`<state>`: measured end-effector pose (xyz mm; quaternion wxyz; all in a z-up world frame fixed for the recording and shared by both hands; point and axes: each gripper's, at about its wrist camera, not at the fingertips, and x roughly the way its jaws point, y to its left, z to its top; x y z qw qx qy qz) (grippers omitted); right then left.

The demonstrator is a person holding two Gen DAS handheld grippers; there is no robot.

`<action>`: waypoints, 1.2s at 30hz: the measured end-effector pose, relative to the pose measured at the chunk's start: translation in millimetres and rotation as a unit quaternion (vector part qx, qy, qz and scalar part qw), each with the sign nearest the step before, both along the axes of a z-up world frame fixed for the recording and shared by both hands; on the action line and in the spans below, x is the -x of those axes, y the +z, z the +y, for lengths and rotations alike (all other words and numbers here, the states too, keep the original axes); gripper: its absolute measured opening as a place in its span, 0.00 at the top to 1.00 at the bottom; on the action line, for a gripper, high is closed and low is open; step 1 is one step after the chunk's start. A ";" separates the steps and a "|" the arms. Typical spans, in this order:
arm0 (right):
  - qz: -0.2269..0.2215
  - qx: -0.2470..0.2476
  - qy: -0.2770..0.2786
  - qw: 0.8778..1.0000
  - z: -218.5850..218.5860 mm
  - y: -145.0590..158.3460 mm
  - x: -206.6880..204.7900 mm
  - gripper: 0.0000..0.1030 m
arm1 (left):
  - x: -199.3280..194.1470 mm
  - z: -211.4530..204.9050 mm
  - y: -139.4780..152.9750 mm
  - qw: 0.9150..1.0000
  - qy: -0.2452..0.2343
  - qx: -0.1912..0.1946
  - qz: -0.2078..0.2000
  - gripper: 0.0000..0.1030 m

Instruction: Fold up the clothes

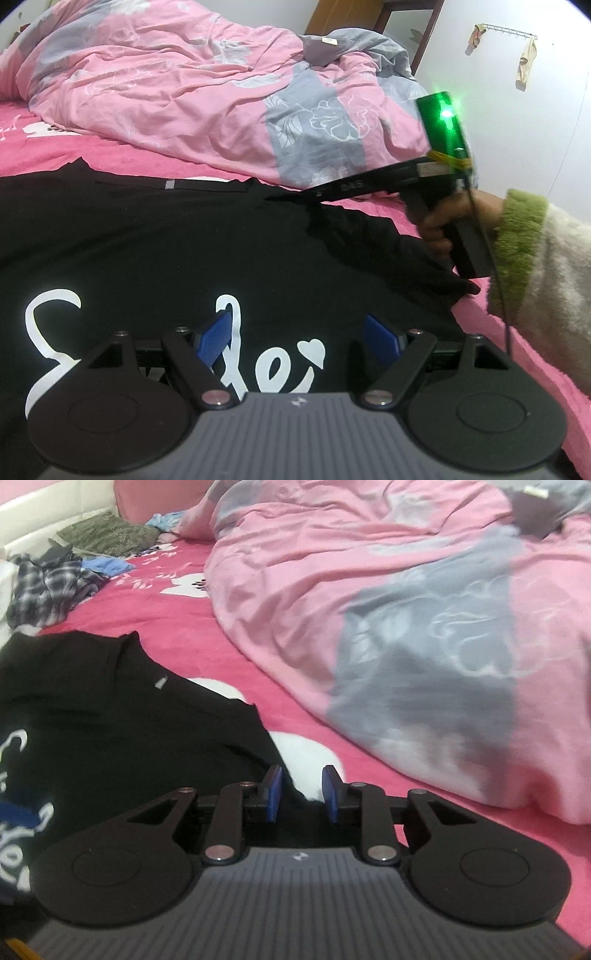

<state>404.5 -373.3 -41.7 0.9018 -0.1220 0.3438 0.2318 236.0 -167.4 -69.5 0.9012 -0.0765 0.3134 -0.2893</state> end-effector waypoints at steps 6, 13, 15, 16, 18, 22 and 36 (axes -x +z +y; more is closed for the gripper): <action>0.003 -0.014 -0.001 1.000 11.7 -5.8 -11.0 0.99 | -0.2 1.4 -0.6 1.000 0.000 0.004 0.001 0.22; 0.005 -0.064 -0.079 0.995 -1.5 -11.4 -24.7 0.81 | -0.5 1.8 -1.1 1.000 -0.001 0.005 0.001 0.22; 0.001 -0.105 -0.110 0.988 -19.2 2.5 -17.3 0.68 | -0.8 1.7 -1.1 1.000 -0.001 0.005 0.000 0.21; -0.010 -0.128 -0.137 0.982 -36.9 14.3 -5.9 0.58 | -1.0 1.6 -1.1 1.000 -0.001 0.005 0.000 0.21; -0.032 -0.172 -0.192 0.966 -72.7 37.9 17.6 0.44 | -0.9 1.4 -1.1 1.000 -0.002 0.003 0.000 0.21; -0.021 -0.223 -0.303 0.926 -143.8 64.9 89.1 0.37 | -0.7 0.9 -1.1 1.000 -0.002 0.001 -0.001 0.21; 0.111 -0.371 -0.442 0.809 -180.2 -23.3 211.8 0.59 | -1.0 1.7 -0.9 1.000 -0.003 0.004 0.001 0.21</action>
